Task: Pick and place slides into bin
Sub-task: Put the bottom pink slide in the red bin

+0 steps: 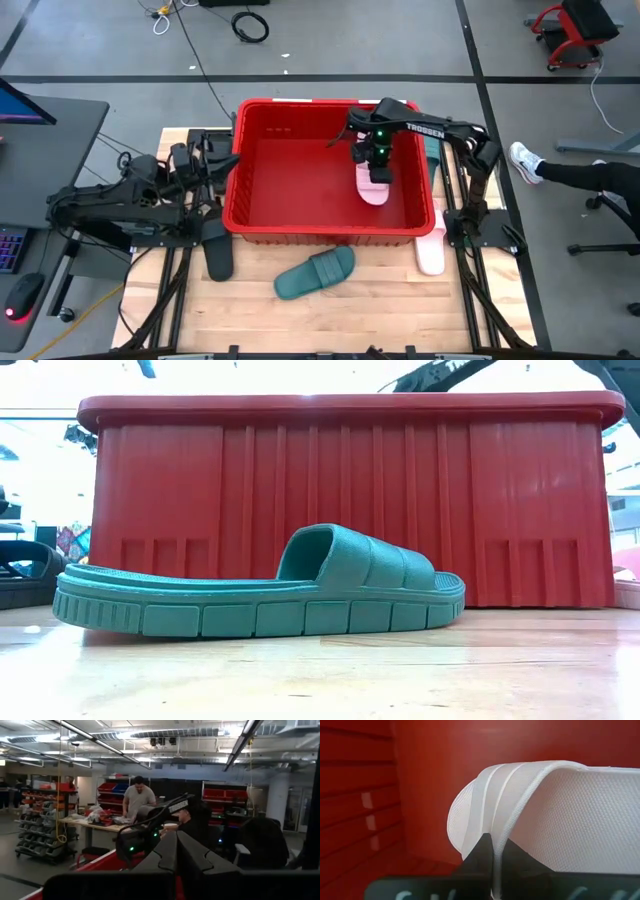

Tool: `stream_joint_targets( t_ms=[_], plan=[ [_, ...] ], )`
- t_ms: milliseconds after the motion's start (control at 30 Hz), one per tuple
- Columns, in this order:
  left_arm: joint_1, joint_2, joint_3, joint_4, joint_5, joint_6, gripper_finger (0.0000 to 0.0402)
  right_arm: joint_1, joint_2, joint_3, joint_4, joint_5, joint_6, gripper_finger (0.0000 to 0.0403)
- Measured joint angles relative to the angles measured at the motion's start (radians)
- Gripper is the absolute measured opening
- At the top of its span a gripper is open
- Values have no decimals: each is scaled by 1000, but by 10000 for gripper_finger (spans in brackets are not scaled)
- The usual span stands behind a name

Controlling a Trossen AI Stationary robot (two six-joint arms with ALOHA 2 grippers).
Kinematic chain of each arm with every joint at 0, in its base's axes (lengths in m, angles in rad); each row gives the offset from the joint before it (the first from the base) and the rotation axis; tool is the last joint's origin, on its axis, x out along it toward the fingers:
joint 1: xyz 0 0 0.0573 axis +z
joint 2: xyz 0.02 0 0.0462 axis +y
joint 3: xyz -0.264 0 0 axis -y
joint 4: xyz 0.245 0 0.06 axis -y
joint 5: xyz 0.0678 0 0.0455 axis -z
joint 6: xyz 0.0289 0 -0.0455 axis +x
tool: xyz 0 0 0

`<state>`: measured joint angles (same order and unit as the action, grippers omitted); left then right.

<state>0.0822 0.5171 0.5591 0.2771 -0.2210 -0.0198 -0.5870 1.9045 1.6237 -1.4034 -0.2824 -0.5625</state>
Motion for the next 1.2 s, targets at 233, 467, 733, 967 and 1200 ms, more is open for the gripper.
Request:
stream_joint_targets(
  t_ms=[233,467,733,967,1200],
  plan=[
    [0,0,0,0,46,58,11,-49,32,-90,0,7,2,12],
    [0,0,0,0,45,83,30,-75,17,-230,82,30,-13,13],
    [0,0,0,0,42,116,15,-72,8,-246,179,102,3,69],
    [0,0,0,1,42,112,11,-72,7,-246,178,135,5,131],
    [0,0,0,2,42,122,23,-71,7,-246,163,72,-11,156]
  ],
)
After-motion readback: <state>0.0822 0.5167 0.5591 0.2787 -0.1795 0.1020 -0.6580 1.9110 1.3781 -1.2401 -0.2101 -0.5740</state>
